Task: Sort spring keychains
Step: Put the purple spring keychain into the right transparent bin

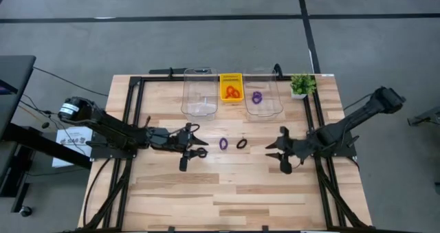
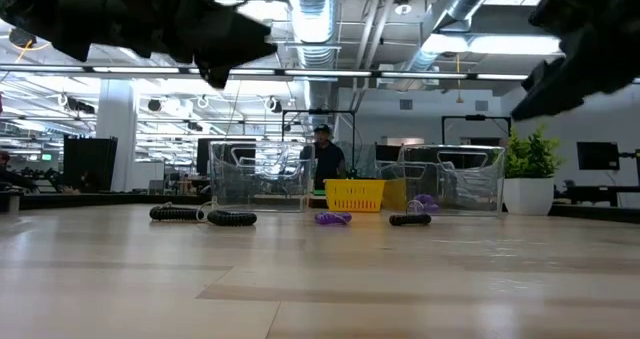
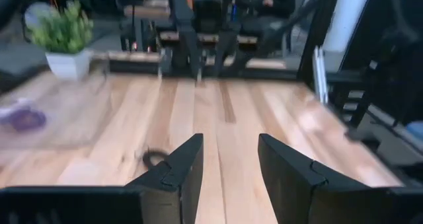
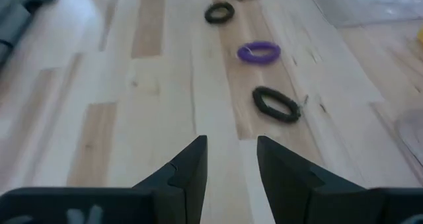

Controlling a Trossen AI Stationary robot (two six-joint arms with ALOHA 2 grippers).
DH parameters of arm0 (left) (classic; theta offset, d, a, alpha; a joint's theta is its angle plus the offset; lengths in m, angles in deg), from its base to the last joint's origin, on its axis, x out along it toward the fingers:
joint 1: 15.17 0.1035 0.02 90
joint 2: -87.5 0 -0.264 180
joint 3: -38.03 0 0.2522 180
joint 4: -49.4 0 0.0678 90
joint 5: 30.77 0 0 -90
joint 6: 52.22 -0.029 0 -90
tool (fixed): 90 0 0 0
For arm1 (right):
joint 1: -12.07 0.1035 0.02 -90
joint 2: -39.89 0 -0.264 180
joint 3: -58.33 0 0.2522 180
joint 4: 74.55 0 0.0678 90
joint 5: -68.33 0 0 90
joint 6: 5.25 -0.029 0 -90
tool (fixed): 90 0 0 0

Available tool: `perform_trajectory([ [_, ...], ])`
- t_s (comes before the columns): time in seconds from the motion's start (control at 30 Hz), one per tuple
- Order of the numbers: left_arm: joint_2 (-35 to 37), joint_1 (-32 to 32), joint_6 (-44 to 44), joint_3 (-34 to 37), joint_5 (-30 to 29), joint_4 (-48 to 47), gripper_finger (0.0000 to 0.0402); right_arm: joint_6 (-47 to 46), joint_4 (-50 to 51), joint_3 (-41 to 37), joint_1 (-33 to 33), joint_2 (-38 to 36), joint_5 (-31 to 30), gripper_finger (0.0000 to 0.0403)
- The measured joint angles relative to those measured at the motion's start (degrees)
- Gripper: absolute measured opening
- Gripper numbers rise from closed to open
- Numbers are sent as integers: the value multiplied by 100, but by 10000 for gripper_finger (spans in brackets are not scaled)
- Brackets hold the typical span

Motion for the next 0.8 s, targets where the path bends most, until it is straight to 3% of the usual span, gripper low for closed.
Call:
perform_trajectory([
  [0.23,-1047,169,-130,-495,-121,5,142,-141,29,-26,6,327,-36,122],
  [0.53,-2454,223,-696,-1589,-115,-106,142,-291,31,-24,8,568,618,122],
  [0.8,-2992,365,-850,-2171,-735,-1271,142,-294,36,-24,6,707,687,122],
])
